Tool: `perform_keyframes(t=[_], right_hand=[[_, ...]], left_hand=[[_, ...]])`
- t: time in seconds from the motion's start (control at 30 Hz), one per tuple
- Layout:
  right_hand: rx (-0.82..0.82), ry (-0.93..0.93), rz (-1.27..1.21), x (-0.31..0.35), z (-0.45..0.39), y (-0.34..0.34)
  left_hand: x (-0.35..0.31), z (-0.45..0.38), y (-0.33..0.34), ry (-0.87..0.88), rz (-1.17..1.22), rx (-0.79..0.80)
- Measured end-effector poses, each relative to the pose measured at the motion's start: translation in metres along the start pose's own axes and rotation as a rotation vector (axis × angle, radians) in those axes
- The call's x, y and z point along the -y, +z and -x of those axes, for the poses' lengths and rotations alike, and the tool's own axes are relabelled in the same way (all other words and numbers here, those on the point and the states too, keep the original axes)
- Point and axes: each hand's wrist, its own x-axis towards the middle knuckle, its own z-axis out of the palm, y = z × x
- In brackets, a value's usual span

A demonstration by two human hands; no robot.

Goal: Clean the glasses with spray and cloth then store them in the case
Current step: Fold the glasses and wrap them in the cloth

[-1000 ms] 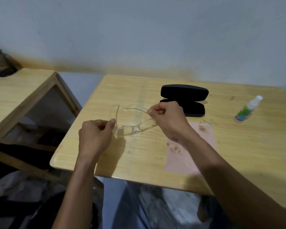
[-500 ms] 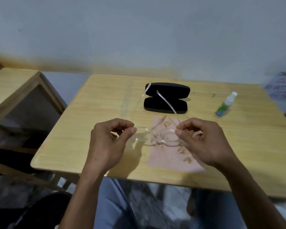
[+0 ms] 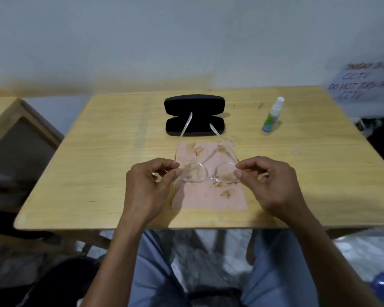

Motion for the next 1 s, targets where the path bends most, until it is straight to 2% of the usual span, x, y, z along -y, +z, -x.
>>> perform_keyframes(t=[1.0], right_hand=[[-0.024, -0.036, 0.068, -0.0039, -0.0023, 0.0025]], left_hand=[[0.007, -0.0025, 0.0052, -0.023, 0.006, 0.021]])
